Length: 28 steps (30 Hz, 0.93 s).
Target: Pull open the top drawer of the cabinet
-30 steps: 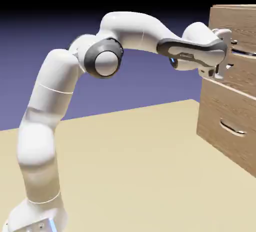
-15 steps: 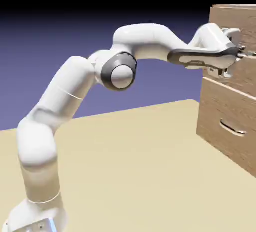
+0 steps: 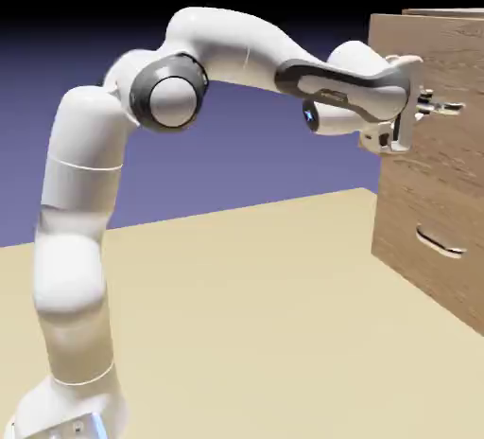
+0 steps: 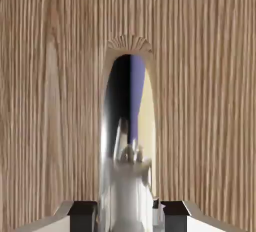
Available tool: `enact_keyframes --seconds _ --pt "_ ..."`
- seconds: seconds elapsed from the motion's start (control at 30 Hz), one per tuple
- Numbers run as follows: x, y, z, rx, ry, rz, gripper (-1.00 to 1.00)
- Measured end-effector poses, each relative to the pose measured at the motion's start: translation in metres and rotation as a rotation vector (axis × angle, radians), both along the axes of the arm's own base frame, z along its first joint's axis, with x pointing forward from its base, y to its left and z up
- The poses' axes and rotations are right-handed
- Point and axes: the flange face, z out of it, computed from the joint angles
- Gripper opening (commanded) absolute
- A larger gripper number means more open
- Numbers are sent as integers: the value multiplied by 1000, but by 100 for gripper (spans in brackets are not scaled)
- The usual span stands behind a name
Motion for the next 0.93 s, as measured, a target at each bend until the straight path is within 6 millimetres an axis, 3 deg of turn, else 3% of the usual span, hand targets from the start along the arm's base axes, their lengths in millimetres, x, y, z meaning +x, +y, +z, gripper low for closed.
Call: enact_keyframes --seconds 0.1,0.4,0.57,0.6,0.63,0.83,0.87,0.93 --pt "-23 0 -1 2 1 1 -100" --pt "-19 0 -1 2 1 1 -100" --pt "-64 8 0 0 0 13 -100" --pt "-76 28 0 0 0 49 -100" --pt "-83 8 0 0 0 14 -100" --pt "-148 6 0 -3 0 14 -100" --pt "-154 4 0 -2 0 9 100" --pt "-154 0 0 0 1 1 100"
